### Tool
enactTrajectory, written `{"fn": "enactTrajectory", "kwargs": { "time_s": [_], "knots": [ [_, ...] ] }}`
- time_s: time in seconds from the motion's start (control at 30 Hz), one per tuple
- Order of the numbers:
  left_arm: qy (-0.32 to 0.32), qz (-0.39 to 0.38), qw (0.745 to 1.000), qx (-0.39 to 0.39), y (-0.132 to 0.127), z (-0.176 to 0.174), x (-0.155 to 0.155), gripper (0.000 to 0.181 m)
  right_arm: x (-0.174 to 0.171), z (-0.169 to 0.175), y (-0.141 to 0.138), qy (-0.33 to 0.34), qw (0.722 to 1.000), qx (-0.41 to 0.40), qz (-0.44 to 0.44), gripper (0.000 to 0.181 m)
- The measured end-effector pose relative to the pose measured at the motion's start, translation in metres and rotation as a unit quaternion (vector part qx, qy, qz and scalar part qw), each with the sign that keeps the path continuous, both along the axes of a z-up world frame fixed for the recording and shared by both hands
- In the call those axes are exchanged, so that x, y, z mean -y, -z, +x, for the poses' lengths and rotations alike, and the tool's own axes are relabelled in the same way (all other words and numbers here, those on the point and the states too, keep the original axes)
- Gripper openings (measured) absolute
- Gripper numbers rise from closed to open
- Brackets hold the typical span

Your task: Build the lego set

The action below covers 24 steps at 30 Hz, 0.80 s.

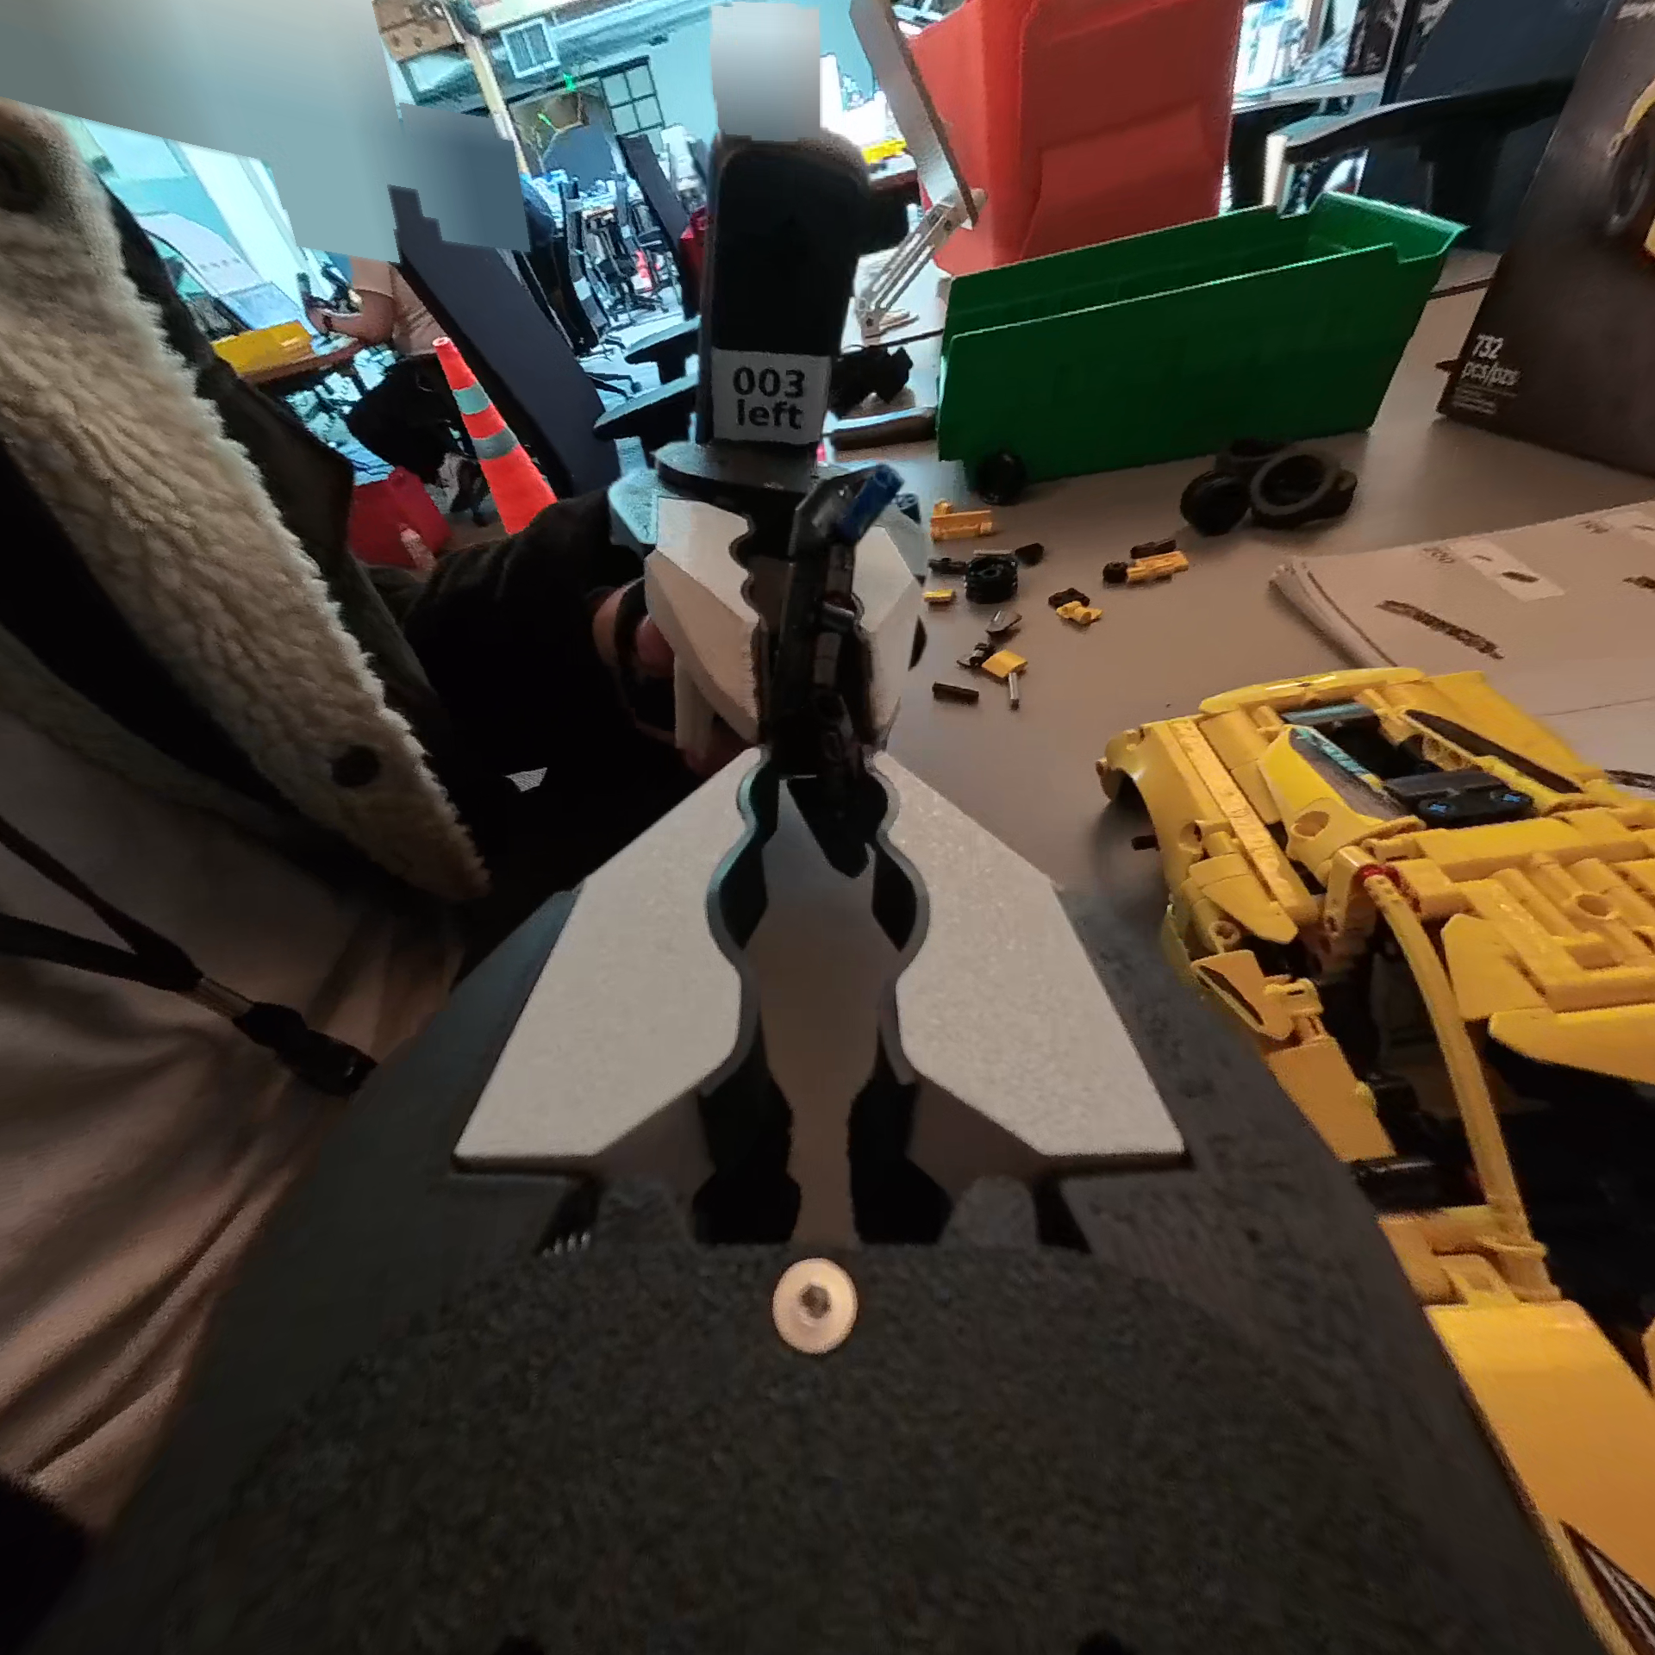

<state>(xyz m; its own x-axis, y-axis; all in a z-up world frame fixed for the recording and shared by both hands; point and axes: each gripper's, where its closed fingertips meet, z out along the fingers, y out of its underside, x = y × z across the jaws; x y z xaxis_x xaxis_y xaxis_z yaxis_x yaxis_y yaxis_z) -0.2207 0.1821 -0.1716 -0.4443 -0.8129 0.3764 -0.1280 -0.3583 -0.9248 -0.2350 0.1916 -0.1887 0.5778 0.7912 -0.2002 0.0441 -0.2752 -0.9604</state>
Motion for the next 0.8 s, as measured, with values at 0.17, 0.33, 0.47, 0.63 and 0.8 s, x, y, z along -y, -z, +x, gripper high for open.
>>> {"fn": "enactTrajectory", "kwargs": {
  "time_s": [0.17, 0.33, 0.47, 0.63, 0.8],
  "knots": [
    [0.003, 0.007, 1.000, -0.005, 0.003, 0.001, 0.003, 0.020, 0.005, -0.008, 0.013, -0.025, 0.999, 0.032, -0.015, 0.013],
    [-0.002, -0.023, 1.000, 0.001, -0.001, 0.001, -0.003, 0.023, -0.002, 0.002, -0.004, 0.024, 0.998, 0.035, 0.039, 0.010],
    [-0.004, -0.019, 1.000, 0.005, -0.002, 0.001, -0.003, 0.018, -0.003, 0.002, 0.001, 0.026, 0.998, 0.048, 0.035, 0.009],
    [-0.007, -0.067, 0.998, -0.017, 0.004, 0.004, -0.011, 0.023, -0.013, 0.008, 0.006, 0.086, 0.980, 0.150, 0.099, 0.007],
    [0.001, -0.141, 0.990, -0.028, 0.006, 0.005, -0.022, 0.026, -0.023, 0.023, 0.007, 0.162, 0.928, 0.283, 0.180, 0.008]
  ]
}}
